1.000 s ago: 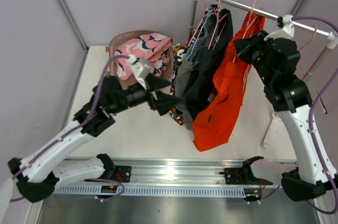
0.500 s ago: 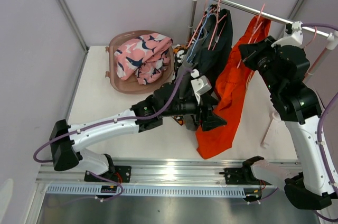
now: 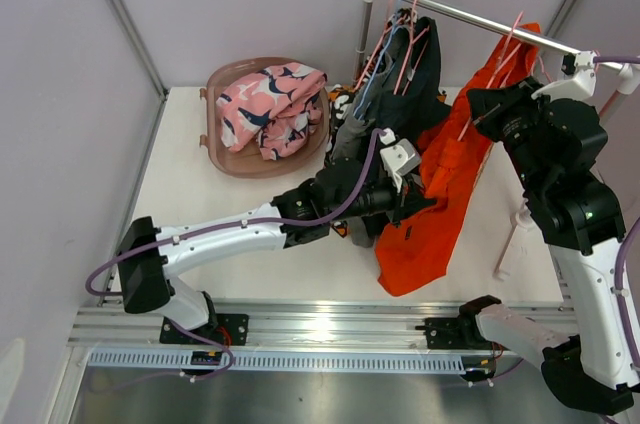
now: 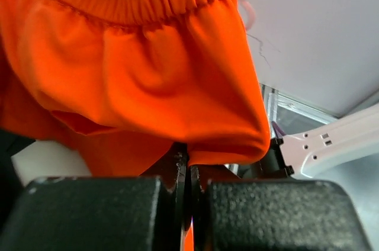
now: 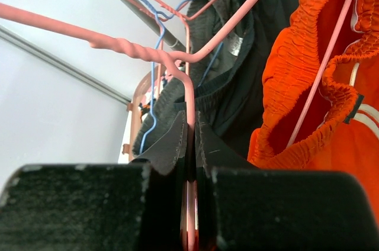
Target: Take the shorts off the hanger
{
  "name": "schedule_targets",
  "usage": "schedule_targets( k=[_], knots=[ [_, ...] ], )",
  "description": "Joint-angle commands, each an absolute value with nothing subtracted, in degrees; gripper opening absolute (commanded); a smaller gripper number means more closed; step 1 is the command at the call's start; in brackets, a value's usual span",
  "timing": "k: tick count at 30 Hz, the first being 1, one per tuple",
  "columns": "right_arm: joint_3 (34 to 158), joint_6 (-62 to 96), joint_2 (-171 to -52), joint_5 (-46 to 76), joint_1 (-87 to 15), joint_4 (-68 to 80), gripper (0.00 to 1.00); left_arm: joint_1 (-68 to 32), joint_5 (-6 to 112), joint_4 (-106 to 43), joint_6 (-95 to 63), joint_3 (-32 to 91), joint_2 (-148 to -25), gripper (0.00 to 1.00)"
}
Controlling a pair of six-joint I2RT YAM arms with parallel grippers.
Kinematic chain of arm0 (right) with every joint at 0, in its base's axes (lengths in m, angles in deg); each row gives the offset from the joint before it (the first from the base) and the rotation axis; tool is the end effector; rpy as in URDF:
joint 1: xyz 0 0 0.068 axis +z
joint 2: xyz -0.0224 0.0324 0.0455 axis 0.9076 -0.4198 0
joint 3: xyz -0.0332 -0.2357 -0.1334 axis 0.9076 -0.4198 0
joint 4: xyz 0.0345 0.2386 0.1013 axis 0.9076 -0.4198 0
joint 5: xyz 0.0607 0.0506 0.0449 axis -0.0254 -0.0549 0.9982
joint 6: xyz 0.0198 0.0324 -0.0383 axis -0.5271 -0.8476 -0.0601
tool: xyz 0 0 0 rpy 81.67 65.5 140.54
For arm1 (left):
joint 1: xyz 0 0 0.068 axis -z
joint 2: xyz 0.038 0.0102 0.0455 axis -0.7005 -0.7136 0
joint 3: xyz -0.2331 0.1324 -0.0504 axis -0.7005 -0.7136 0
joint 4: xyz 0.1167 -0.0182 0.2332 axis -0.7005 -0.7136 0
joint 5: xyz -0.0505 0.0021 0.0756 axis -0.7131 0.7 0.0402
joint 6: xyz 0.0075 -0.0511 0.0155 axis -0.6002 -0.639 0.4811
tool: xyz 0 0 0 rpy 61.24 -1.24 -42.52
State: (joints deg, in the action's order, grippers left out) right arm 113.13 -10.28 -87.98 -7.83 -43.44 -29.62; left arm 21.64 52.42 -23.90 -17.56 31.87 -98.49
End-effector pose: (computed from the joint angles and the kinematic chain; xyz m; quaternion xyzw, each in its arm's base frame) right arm 0.1456 0.0483 0.5245 0.1664 0.6933 0.2440 0.6573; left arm 0.1447 -0.3402 0.3762 0.3674 0.6240 -0.4828 0.4925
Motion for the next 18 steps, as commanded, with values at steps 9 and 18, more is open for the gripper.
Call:
schedule_targets(
  k=[9, 18],
  knots=[
    [116.5, -9.0, -88.4, -9.2, -46.5, -27.0, 0.00, 33.6, 68.4, -27.4, -15.7, 20.6, -79.9, 0.00],
    [115.3, -10.8, -89.1, -5.4, -52.3, -27.5, 0.00, 44.4, 79.4, -25.8, -19.4, 8.4, -66.7, 0.00]
  ],
)
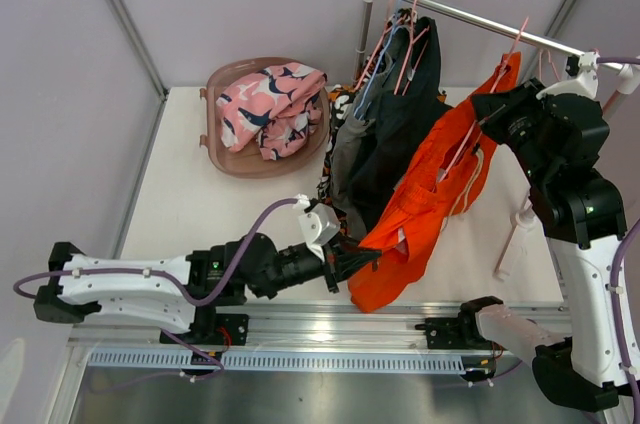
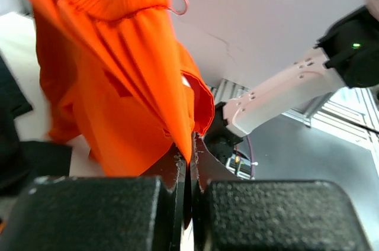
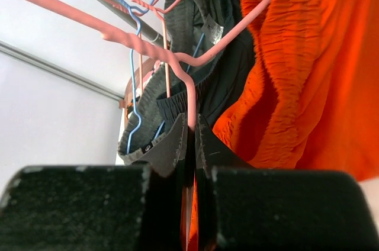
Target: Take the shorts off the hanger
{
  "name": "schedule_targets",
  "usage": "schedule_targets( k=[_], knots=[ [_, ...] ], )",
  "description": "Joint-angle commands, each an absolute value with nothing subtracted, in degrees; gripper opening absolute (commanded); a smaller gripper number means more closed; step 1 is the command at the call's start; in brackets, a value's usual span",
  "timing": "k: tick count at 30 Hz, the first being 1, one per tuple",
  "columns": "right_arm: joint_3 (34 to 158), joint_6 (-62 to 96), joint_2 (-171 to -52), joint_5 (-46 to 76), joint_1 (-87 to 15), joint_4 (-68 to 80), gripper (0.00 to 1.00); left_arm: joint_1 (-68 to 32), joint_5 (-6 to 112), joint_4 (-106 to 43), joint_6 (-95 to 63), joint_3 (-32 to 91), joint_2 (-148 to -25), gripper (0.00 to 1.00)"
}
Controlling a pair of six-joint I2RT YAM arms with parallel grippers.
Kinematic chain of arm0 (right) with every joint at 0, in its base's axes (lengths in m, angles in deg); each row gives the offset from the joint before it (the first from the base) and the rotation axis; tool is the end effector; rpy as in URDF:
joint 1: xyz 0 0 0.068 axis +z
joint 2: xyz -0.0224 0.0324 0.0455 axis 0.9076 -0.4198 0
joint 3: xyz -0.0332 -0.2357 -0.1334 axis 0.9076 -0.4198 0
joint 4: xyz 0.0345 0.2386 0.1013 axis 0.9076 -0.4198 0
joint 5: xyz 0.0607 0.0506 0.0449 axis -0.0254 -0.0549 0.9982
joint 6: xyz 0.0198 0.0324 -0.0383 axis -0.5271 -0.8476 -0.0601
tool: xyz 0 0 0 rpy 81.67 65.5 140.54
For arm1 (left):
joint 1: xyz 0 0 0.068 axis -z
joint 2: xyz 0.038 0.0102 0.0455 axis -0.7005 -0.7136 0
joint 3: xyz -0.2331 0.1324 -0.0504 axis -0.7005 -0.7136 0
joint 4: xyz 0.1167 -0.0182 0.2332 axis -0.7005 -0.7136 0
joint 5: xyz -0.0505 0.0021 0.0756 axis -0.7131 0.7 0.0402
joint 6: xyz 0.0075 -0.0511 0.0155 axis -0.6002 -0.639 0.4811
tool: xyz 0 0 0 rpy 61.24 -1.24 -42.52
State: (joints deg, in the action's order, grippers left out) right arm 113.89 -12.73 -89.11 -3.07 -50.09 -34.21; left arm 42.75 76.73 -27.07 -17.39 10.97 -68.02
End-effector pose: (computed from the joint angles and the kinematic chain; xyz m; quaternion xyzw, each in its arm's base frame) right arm 0.1550 0.0354 0.5167 0.1959 0.7161 0.2317 0.6287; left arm 0.0208 -0.2316 0.3879 0.3291 0.6014 -0.4965 0.5325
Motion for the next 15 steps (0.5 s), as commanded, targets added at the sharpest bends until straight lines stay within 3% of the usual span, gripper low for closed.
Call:
schedule_targets(
  k=[1, 15],
  knots=[
    [115.1, -11.3, -88.9, -5.0, -52.3, -27.4, 0.00, 44.4, 79.9, -25.5, -19.5, 7.8, -67.0, 0.00],
    [122.3, -16.0, -89.1, 2.6, -52.3, -34.9, 0.00, 41.0, 83.5, -19.9, -12.2, 22.8, -90.0, 0.00]
  ],
)
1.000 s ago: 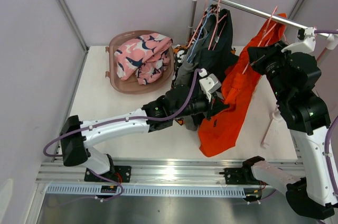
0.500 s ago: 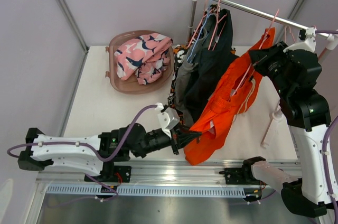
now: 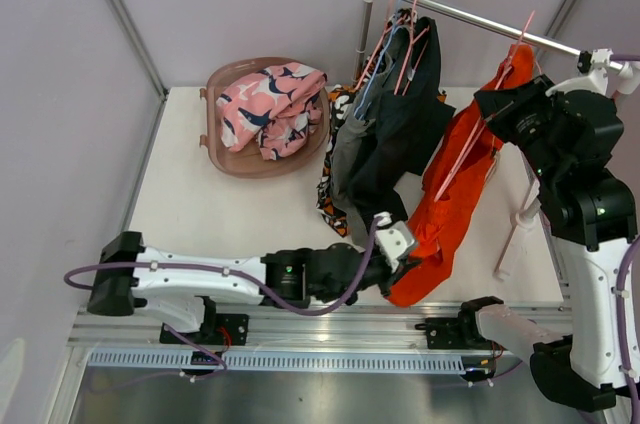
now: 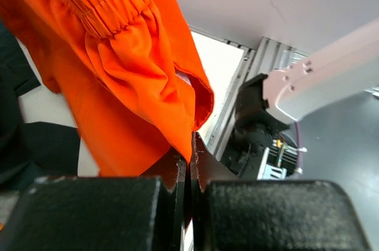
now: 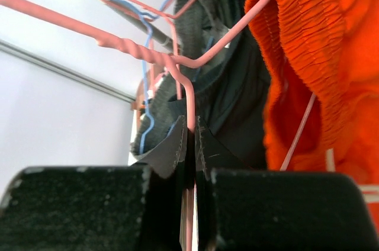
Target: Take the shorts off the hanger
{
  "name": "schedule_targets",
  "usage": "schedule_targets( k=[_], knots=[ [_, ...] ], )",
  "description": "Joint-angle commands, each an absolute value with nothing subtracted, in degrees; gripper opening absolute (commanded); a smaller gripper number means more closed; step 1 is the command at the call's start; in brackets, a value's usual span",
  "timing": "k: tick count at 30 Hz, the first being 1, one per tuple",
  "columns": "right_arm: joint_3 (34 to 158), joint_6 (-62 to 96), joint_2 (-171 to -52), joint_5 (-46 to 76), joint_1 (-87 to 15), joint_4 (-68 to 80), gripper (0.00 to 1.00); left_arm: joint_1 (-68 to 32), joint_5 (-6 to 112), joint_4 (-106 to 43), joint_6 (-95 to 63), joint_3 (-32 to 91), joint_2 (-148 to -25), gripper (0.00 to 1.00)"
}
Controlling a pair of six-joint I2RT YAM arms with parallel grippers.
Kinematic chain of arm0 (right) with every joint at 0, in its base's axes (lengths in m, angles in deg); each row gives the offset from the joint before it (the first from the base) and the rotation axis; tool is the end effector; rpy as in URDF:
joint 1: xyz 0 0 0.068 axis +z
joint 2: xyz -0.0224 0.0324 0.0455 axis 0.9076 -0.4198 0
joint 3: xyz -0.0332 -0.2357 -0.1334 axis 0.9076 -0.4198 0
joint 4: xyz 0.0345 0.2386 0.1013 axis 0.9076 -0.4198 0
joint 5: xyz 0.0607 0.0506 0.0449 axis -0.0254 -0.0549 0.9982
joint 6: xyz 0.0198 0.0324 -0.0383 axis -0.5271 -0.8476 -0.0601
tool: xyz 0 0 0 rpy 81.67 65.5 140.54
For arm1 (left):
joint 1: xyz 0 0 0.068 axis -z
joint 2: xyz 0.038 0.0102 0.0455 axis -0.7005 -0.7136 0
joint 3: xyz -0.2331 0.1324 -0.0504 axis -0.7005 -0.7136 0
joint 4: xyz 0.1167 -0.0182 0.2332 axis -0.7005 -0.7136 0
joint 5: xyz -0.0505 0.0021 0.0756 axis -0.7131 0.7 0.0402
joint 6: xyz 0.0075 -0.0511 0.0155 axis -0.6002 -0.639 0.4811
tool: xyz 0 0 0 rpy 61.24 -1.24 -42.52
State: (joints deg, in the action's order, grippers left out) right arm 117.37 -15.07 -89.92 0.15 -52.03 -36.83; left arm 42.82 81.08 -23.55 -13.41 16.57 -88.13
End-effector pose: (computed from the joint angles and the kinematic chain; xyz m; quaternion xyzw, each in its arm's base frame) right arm 0.1503 0.0308 0.5263 0.2045 0.7136 0.2533 0.6203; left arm 0.0272 -0.3184 0.3396 0.3769 0.6470 -0.3994 0.5289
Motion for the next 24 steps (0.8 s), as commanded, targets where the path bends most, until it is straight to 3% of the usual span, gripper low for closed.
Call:
schedule_targets(
  k=[1, 6, 16, 24],
  knots=[
    [122.6, -16.5, -88.8, 3.3, -52.3, -35.5, 0.00, 39.8, 84.2, -20.5, -12.6, 24.0, -92.2, 0.00],
    [123.4, -21.1, -85.9, 6.6, -52.2, -37.9, 0.00, 29.3, 83.2, -23.4, -16.0, 31.4, -96.8, 0.00],
    [113.3, -40.3, -78.1, 31.1, -52.2, -33.3, 0.00, 17.6, 82.1, -32.7, -17.0, 50.2, -107.9, 0.00],
    [134.3, -27.5, -83.3, 15.7, -51.9, -52.6, 0.00, 16.7, 79.2, -33.2, -19.7, 43.7, -103.7, 0.00]
  ],
)
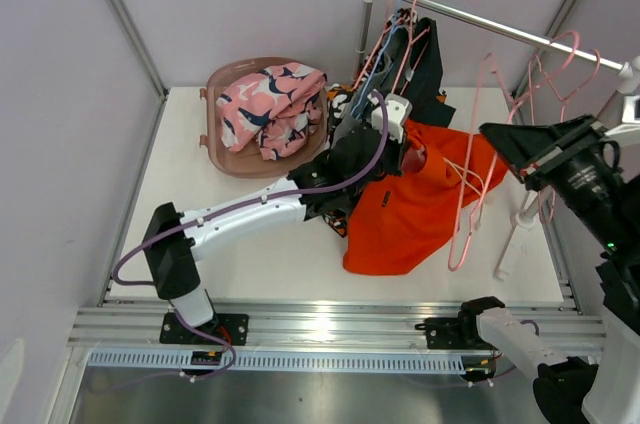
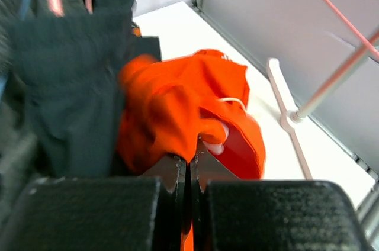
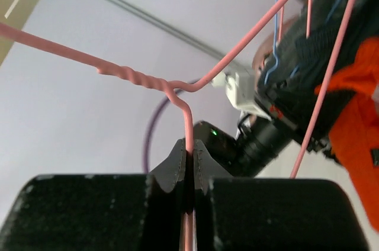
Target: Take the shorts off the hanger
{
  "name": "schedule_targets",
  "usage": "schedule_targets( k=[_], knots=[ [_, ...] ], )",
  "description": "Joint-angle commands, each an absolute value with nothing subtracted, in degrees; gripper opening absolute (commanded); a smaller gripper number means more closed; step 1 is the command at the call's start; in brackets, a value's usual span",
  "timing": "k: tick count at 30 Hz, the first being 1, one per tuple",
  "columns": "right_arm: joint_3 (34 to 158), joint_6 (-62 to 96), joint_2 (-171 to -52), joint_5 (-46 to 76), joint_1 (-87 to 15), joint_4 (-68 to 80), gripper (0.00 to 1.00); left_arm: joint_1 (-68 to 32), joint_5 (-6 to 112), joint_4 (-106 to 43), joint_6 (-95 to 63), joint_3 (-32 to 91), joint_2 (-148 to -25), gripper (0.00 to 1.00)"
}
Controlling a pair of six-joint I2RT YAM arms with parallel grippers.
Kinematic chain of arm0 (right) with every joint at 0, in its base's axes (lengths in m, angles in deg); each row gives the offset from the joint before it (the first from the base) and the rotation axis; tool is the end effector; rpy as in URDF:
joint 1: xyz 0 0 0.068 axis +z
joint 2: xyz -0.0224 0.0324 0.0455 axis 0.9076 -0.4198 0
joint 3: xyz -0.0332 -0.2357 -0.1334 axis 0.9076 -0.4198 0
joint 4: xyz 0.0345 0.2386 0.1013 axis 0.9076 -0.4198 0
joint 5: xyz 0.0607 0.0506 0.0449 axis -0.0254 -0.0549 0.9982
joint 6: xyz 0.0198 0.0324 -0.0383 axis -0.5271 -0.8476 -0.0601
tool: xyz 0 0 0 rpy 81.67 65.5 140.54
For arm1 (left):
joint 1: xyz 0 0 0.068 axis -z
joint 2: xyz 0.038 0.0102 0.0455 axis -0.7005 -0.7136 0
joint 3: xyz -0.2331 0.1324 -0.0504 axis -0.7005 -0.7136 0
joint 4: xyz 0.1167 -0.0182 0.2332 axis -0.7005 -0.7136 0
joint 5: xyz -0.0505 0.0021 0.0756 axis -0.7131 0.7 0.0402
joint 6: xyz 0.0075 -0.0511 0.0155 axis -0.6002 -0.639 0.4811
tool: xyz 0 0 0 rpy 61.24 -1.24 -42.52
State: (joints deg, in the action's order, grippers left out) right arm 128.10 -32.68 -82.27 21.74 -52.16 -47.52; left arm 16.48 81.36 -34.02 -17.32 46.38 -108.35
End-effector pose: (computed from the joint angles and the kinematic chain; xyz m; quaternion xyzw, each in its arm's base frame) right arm 0.0504 0.0210 0.5610 0.1705 0.6752 0.4793 0.5342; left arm 0.2103 -0.3534 0.3846 0.1964 0.7274 -0.2832 0.5934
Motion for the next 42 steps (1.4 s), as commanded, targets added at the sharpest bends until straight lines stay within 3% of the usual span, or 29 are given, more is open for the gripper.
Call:
schedule_targets(
  k=[1, 5, 12, 21, 29, 42],
  knots=[
    [134.6, -26.0, -83.7, 13.8, -51.6, -53.0, 0.00, 16.8, 78.5, -33.4, -20.3, 42.6, -102.5, 0.00],
    [131.6, -19.8, -85.0, 4.3, -50.3, -50.1, 0.00, 20.6, 79.5, -32.9, -20.7, 33.5, -92.3, 0.00],
    [130.1, -12.3, -91.9, -1.6, -51.3, -43.1, 0.00, 28.5, 86.8, -41.9, -22.1, 23.4, -75.9, 0.00],
    [130.0, -14.4, -99.8, 13.2, -67.6, -34.1, 0.00, 30.1, 92.9, -54.6, -25.7, 16.2, -57.3, 0.00],
    [122.6, -19.5, -102.2, 19.6, -73.3, -27.9, 0.00, 30.1, 94.0, -59.5, -27.9, 15.0, -53.2, 0.00],
    [102.1, -20.9, -91.6, 22.3, -73.5, -25.3, 0.00, 30.1, 98.4, -63.2, -23.6, 22.0, -53.5, 0.00]
  ],
)
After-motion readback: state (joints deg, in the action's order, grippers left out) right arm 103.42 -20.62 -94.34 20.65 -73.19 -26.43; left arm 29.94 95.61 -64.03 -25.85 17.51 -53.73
